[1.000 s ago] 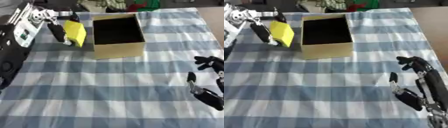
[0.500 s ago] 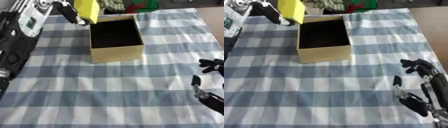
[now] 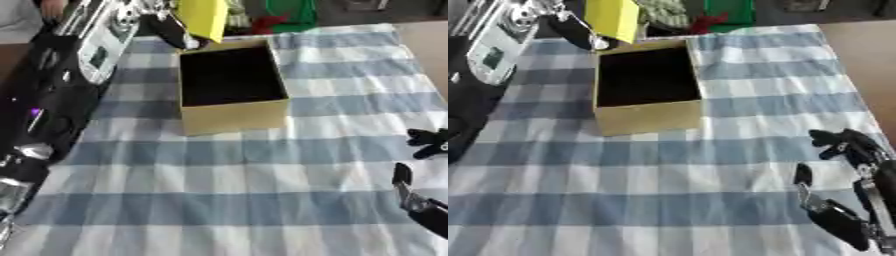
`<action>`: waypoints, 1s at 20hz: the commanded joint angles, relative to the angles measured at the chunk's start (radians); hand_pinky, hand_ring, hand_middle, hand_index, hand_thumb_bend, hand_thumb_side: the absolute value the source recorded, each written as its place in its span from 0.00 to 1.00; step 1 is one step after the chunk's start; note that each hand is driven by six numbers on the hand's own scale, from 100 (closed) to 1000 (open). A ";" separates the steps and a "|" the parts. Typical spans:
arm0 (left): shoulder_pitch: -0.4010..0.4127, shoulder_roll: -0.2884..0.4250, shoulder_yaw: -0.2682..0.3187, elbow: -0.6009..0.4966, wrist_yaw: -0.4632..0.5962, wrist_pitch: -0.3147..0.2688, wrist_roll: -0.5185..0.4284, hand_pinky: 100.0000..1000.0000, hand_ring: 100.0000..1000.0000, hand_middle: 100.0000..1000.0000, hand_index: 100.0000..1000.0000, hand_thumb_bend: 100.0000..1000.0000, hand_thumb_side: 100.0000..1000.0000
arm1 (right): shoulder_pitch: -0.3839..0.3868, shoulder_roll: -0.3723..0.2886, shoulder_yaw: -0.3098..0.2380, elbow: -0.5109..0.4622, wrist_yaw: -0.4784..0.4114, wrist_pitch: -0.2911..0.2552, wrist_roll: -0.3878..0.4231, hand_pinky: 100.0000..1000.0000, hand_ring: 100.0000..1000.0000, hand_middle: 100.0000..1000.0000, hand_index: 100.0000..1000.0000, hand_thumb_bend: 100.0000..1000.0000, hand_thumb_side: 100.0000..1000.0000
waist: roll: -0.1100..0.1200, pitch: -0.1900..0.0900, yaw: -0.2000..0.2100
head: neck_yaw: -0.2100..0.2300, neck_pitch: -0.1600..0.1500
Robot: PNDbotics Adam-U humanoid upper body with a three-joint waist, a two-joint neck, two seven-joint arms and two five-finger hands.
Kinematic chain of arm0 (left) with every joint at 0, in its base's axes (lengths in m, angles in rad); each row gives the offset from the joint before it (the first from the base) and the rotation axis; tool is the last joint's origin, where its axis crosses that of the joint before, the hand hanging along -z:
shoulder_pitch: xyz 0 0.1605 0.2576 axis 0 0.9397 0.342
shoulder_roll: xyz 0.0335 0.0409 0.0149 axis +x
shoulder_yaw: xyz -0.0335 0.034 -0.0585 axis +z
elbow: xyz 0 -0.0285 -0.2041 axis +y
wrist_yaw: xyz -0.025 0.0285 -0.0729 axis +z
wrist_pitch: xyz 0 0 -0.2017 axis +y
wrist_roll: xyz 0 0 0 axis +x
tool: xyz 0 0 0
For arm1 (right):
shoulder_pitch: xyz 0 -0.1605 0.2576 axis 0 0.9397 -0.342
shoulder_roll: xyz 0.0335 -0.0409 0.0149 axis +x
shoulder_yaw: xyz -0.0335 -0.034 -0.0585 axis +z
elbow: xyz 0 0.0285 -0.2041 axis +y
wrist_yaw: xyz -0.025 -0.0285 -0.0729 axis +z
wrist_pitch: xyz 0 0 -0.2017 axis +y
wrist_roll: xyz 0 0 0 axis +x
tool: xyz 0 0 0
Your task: Pick up objects on the table and place them in the box.
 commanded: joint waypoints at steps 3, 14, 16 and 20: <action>-0.028 -0.031 -0.008 0.037 -0.077 -0.024 0.073 0.82 0.72 0.52 0.54 0.29 0.00 | -0.013 -0.002 0.003 -0.015 -0.013 -0.001 0.021 0.90 0.54 0.61 0.82 0.00 0.22 | -0.004 -0.014 -0.007 | 0.019 -0.019; -0.042 -0.040 0.009 0.144 -0.236 -0.011 0.206 0.81 0.75 0.55 0.66 0.41 0.00 | -0.032 0.012 0.022 -0.015 -0.021 -0.001 0.051 0.91 0.53 0.61 0.83 0.00 0.22 | 0.008 -0.003 -0.049 | 0.059 -0.024; -0.042 -0.040 0.014 0.164 -0.266 -0.010 0.232 0.81 0.76 0.59 0.71 0.47 0.00 | -0.031 0.018 0.023 -0.015 -0.022 0.002 0.056 0.91 0.53 0.61 0.83 0.00 0.22 | 0.009 -0.002 -0.051 | 0.064 -0.025; -0.039 -0.049 0.021 0.186 -0.329 -0.036 0.240 0.83 0.83 0.73 0.83 0.63 0.18 | -0.027 0.026 0.024 -0.015 -0.020 0.010 0.060 0.91 0.53 0.60 0.83 0.00 0.22 | 0.011 0.000 -0.048 | 0.065 -0.025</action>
